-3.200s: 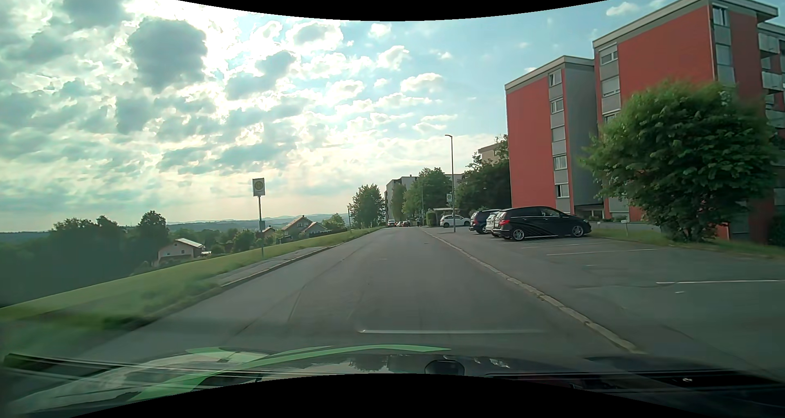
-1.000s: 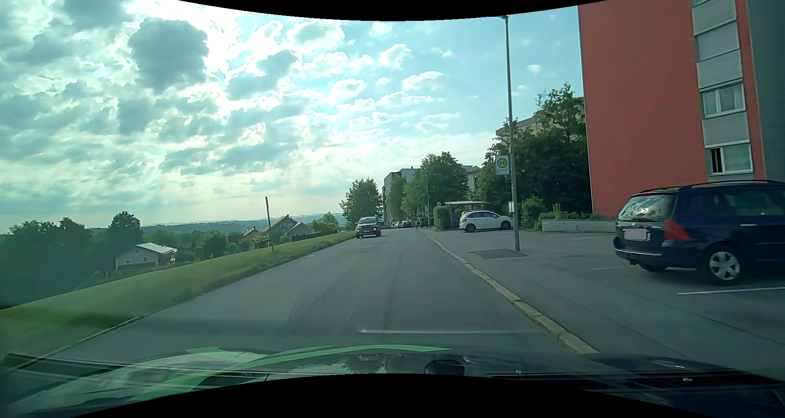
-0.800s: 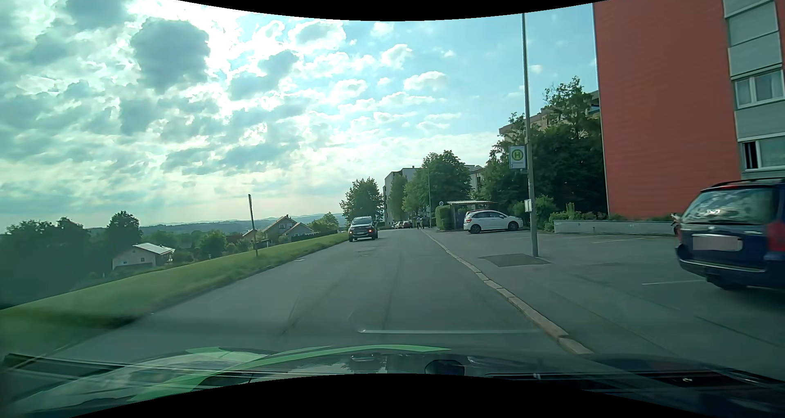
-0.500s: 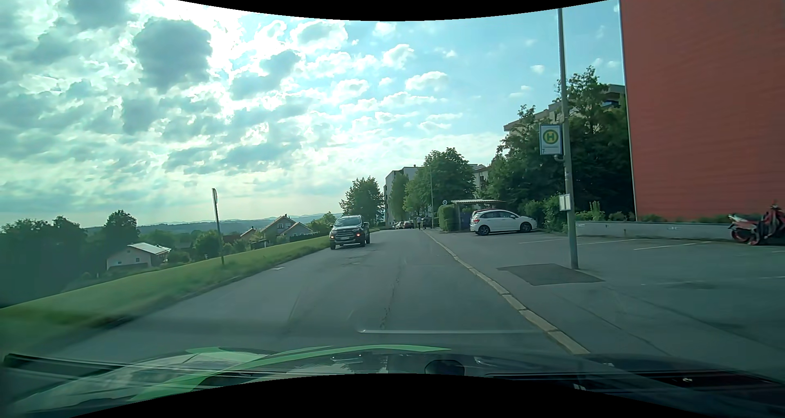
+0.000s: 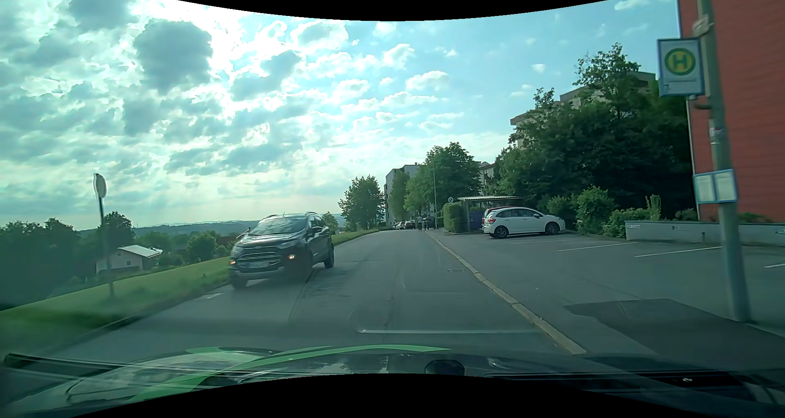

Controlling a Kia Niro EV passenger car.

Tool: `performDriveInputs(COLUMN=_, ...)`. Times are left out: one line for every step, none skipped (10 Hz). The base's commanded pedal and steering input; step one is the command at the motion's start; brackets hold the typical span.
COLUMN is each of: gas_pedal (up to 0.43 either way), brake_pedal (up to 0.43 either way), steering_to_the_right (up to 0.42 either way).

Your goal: Follow the waypoints while adhering to traffic rules and regulations

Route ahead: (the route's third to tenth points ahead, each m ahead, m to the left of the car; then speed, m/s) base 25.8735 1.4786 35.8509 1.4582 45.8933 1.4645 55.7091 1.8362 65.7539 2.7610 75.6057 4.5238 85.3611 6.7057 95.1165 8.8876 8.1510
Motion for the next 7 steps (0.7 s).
performDriveInputs(gas_pedal=0.11, brake_pedal=0.0, steering_to_the_right=-0.013)
performDriveInputs(gas_pedal=0.118, brake_pedal=0.0, steering_to_the_right=-0.013)
performDriveInputs(gas_pedal=0.118, brake_pedal=0.0, steering_to_the_right=-0.013)
performDriveInputs(gas_pedal=0.118, brake_pedal=0.0, steering_to_the_right=-0.013)
performDriveInputs(gas_pedal=0.118, brake_pedal=0.0, steering_to_the_right=-0.013)
performDriveInputs(gas_pedal=0.118, brake_pedal=0.0, steering_to_the_right=-0.011)
performDriveInputs(gas_pedal=0.098, brake_pedal=0.0, steering_to_the_right=-0.009)
